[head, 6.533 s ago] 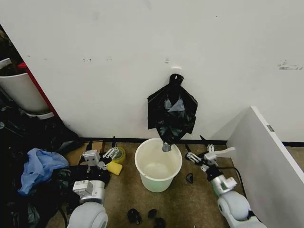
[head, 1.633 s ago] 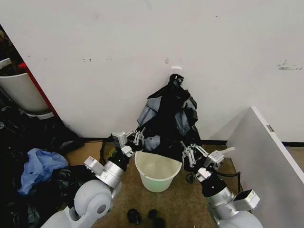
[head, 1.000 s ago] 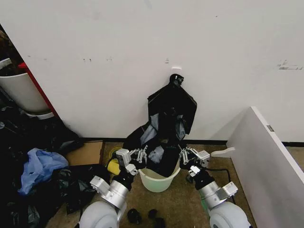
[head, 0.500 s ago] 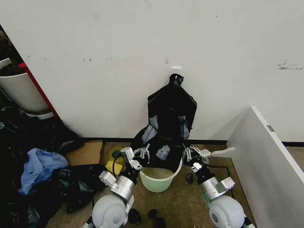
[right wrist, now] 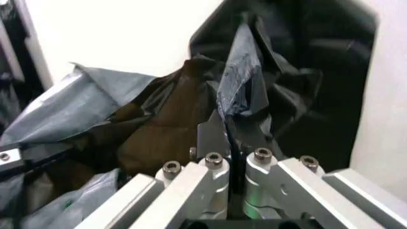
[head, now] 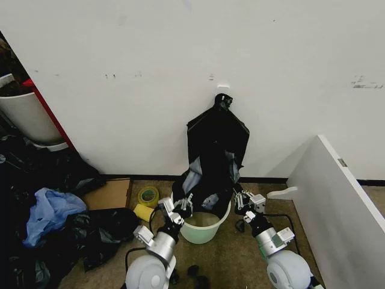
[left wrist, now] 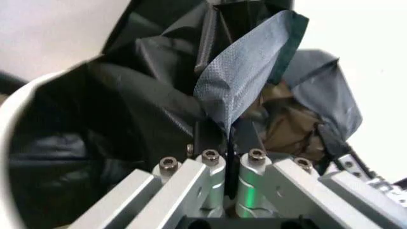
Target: Place the garbage bag over the trash bin.
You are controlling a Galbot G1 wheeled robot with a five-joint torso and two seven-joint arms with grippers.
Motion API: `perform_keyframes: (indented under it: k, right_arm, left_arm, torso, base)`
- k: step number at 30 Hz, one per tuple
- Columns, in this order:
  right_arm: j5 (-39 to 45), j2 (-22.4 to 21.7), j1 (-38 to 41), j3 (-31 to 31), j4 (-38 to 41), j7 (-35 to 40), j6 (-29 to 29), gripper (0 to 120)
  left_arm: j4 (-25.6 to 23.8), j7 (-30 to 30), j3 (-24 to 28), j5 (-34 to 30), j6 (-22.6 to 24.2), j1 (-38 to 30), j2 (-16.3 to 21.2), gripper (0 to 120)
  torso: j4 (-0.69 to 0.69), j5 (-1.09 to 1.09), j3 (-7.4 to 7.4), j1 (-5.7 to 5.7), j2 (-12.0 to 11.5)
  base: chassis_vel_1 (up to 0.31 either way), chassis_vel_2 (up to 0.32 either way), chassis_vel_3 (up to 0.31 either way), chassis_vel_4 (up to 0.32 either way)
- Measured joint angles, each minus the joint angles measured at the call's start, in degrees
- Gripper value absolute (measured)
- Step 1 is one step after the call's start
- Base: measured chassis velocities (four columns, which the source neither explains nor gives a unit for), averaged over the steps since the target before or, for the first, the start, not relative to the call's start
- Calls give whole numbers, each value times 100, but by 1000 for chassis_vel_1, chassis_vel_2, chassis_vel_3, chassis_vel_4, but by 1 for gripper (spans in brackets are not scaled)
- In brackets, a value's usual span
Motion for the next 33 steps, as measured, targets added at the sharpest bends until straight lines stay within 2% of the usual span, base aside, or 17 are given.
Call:
perform_keyframes:
  k: [5,9,10,15,18,20,23,33]
  right_arm:
    - [44,-45,-166,-137,68,68,-382,0]
    - [564,-130,-317,-205,402,398,-1014,0]
    - [564,-130,-317,-205,402,398,-1014,0]
    - [1364,-296,-518,-303,1136,1262,-2042,0]
    - [1606,-328,-559,-353,1355,1571,-2249,0]
    - [1826,-357,-590,-457,1564,2066,-2511,0]
    - [1845,-377,-634,-546,1600,2305,-2620,0]
    - [1456,-482,-827,-744,1334,2332,-2639,0]
  left_arm:
    - [54,-194,-8,292,-77,101,69,0]
    - [29,-384,-78,713,-201,184,148,0]
    - [29,-384,-78,713,-201,184,148,0]
    - [-107,-715,-183,1704,-308,370,300,0]
    - [-127,-855,-195,1950,-314,435,378,0]
    - [-127,-1024,-201,2238,-313,502,483,0]
    - [-120,-1212,-190,2415,-259,536,579,0]
    - [-95,-1590,-65,2869,-22,755,844,0]
  torso:
    - [-1,0,0,0,0]
    - [0,0,0,0,0]
    - [0,0,0,0,0]
    - [0,-1,0,0,0]
    - [-1,-1,-1,0,0]
    - [0,-1,0,0,0]
    - [0,0,0,0,0]
    - [-1,0,0,0,0]
  base:
    - [0,0,0,0]
    - [0,0,0,0]
    - [0,0,0,0]
    - [0,0,0,0]
    - [0,0,0,0]
    - [0,0,0,0]
    - [0,0,0,0]
    - [0,0,0,0]
